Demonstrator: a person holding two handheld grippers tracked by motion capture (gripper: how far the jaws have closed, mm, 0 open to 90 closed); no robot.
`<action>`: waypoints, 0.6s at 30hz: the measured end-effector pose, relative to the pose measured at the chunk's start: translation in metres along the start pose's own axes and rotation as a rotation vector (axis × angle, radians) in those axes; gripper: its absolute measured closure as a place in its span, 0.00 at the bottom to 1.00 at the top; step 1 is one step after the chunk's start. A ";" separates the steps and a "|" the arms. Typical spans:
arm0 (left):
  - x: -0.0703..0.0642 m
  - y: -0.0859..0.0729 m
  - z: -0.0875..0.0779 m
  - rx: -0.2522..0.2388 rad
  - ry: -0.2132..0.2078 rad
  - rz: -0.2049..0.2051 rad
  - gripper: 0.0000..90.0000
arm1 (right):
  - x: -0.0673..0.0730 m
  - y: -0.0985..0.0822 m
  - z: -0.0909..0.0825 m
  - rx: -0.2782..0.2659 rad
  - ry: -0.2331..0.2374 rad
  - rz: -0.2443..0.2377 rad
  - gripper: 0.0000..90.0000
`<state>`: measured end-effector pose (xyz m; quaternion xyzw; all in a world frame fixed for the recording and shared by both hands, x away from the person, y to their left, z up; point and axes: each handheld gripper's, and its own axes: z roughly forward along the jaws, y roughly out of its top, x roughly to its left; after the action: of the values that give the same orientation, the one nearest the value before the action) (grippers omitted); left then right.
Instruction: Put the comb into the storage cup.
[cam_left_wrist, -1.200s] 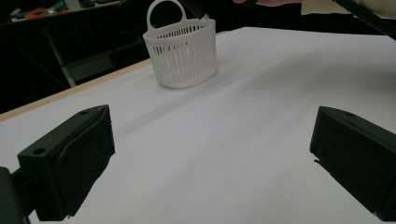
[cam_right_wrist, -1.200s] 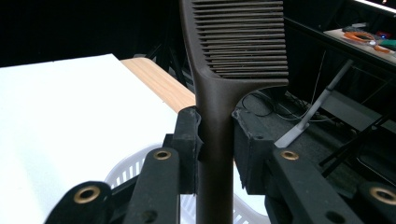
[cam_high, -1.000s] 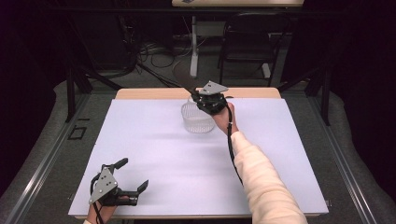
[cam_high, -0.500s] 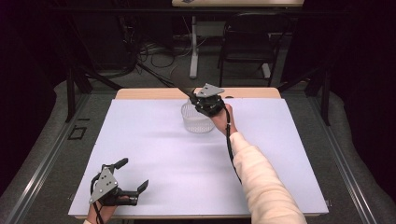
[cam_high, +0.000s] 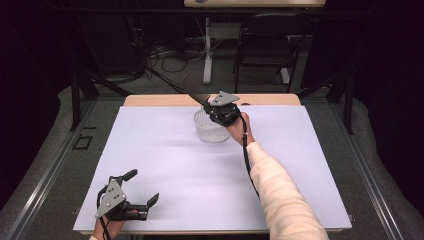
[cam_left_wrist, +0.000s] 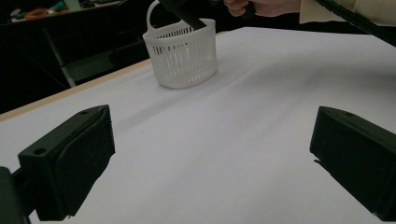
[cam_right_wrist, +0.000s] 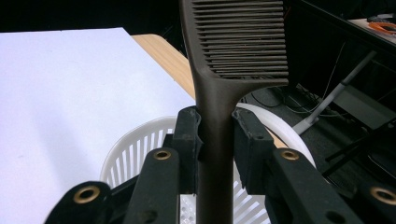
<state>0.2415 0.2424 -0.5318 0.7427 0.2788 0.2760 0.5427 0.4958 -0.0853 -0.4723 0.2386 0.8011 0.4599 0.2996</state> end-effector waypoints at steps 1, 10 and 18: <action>0.000 0.000 0.000 0.000 0.001 0.002 0.00 | 0.000 0.000 0.000 0.000 0.000 -0.001 0.80; 0.000 0.000 0.000 -0.001 0.001 0.004 0.00 | 0.001 -0.001 0.000 0.008 0.007 -0.011 0.80; 0.000 0.000 0.000 0.000 0.000 0.005 0.00 | 0.002 -0.006 0.001 0.015 0.021 -0.001 0.80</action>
<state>0.2412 0.2425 -0.5315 0.7435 0.2768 0.2773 0.5420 0.4948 -0.0860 -0.4786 0.2354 0.8077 0.4562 0.2898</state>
